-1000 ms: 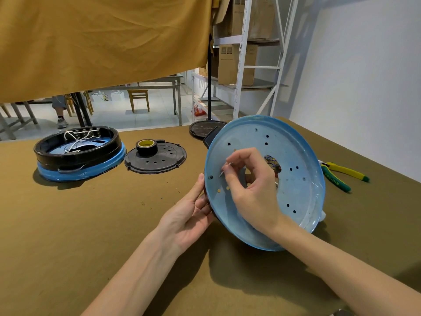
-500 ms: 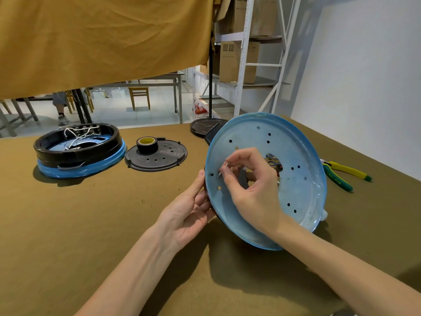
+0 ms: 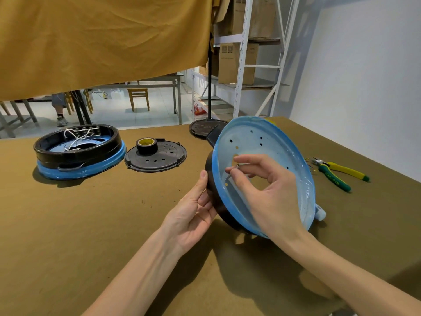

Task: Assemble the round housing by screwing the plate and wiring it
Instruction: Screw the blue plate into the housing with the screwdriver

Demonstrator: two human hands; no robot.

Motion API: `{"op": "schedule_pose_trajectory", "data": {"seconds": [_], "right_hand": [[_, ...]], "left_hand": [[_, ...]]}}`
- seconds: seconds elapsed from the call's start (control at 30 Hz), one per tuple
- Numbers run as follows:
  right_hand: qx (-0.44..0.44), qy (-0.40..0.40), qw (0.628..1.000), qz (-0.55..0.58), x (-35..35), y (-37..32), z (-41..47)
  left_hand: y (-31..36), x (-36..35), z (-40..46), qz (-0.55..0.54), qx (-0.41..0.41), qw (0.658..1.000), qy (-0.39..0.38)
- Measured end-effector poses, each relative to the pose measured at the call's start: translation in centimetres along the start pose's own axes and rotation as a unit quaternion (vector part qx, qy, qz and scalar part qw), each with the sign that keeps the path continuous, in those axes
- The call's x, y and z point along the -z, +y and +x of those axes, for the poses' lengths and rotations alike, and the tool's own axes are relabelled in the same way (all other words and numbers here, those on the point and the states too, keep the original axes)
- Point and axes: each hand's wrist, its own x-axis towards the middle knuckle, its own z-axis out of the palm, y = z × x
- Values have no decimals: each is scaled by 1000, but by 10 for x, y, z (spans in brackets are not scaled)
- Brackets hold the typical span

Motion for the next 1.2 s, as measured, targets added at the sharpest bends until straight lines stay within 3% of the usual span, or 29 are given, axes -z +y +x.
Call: {"op": "schedule_pose_trajectory", "data": {"seconds": [0.33, 0.8, 0.97, 1.2], "right_hand": [[57, -41, 996, 48, -6, -3, 12], [88, -70, 994, -3, 2, -1, 16], [37, -121, 992, -6, 6, -5, 32], [55, -200, 977, -40, 15, -16, 53]], "left_hand": [[-7, -1, 2, 12, -28, 999, -19], [-5, -5, 2, -5, -28, 999, -16], [-5, -5, 0, 38, -45, 998, 8], [-4, -9, -5, 52, -88, 994, 27]]}}
